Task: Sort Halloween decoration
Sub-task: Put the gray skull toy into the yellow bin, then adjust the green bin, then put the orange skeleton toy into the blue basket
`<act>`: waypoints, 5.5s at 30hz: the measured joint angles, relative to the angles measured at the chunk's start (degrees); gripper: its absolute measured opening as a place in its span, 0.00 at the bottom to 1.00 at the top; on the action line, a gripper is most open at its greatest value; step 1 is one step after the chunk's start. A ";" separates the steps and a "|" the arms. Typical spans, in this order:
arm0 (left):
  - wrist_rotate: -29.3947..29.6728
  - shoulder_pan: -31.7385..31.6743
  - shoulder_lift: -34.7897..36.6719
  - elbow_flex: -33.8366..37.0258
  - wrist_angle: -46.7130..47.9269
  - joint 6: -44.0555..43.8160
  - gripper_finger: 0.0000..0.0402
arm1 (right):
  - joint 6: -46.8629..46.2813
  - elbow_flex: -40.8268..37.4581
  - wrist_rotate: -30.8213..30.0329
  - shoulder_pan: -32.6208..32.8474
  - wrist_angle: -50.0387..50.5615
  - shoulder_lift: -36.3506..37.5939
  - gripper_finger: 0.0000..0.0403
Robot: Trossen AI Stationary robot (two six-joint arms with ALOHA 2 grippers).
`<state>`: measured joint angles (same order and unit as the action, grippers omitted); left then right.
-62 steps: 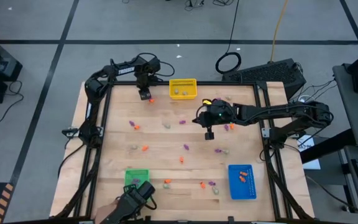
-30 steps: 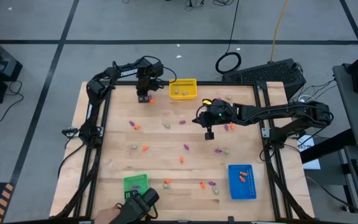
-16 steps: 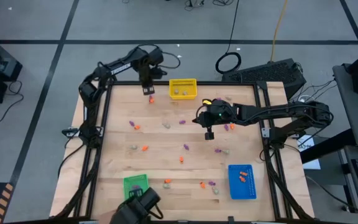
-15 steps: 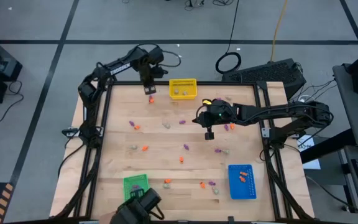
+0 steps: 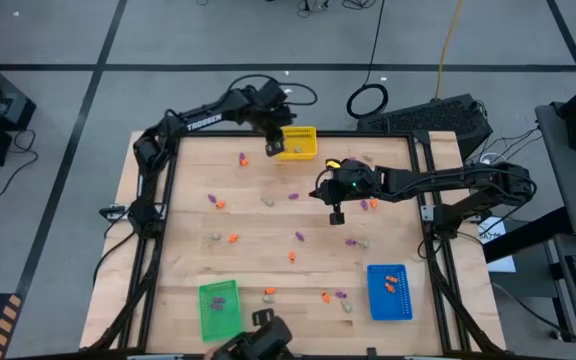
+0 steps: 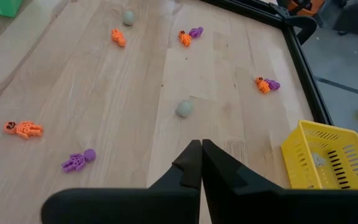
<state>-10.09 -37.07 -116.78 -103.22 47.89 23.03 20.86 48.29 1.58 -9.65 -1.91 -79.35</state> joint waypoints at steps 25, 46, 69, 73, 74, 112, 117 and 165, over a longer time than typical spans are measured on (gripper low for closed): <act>-0.43 -0.77 -9.07 0.11 -6.86 -1.75 0.24 | 0.07 0.00 0.00 0.00 0.02 0.00 0.00; 4.82 4.71 5.67 5.22 -4.25 -1.94 0.01 | 0.87 0.00 0.00 0.00 0.50 0.00 0.00; 11.17 38.79 43.80 36.30 19.97 -34.21 0.00 | -0.07 0.00 0.02 0.00 -1.31 0.00 0.00; 7.60 46.73 43.25 36.39 23.78 -42.07 0.00 | -0.22 0.00 0.02 -0.01 -1.33 0.00 0.00; 6.24 48.51 42.93 36.39 23.30 -43.31 0.00 | -0.39 0.00 0.02 0.00 -1.31 0.00 0.00; -1.41 67.97 34.28 55.59 -7.02 -64.68 0.00 | -0.46 0.00 0.00 0.00 -1.07 0.00 0.00; 0.94 67.90 34.28 54.95 -3.59 -64.67 0.00 | -0.46 0.00 0.00 0.00 -1.09 0.00 0.00; 11.63 55.26 34.19 52.34 -10.96 -35.84 0.00 | -0.03 0.00 -0.02 -0.01 0.08 0.00 0.00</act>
<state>1.54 18.19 -82.58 -50.87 36.93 -12.82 20.83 48.29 1.56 -9.66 -1.84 -79.35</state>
